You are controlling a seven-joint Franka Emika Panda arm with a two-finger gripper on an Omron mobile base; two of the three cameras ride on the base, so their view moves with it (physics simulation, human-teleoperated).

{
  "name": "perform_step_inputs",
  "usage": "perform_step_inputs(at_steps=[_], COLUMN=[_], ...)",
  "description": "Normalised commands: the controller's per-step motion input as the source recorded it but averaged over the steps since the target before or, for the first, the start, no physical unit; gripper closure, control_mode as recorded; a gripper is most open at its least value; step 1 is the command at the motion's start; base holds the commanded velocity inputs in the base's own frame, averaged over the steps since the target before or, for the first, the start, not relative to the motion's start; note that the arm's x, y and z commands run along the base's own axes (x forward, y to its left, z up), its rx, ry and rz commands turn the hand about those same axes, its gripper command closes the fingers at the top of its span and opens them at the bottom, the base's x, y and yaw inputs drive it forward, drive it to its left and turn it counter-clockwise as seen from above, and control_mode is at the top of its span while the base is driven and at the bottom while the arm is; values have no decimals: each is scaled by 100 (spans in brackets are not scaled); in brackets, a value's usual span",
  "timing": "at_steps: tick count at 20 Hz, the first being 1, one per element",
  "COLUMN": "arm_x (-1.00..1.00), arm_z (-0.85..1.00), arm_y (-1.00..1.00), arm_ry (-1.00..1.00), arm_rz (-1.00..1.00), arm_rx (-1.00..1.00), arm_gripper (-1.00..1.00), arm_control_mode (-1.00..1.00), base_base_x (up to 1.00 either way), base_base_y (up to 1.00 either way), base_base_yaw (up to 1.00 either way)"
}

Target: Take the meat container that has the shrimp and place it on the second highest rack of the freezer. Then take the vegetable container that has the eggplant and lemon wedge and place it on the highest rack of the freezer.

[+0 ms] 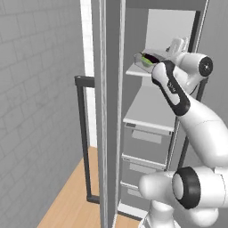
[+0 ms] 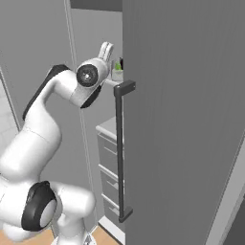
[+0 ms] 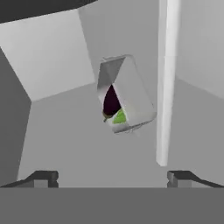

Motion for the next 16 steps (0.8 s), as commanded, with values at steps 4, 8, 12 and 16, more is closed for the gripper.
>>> perform_step_inputs(at_steps=[4,8,12,16], arm_x=[-100,-100,-100,-100], arm_z=[4,0,0,0], arm_y=[19,0,-7,-14], arm_ry=[-33,-2,4,15], arm_rz=[-13,-9,-7,-9], arm_rx=[-10,-13,-11,-6], arm_gripper=[-100,-100,-100,-100], arm_control_mode=[-100,-100,-100,-100], base_base_x=[0,0,0,0], base_base_y=[0,0,0,0], base_base_yaw=[0,0,0,0])
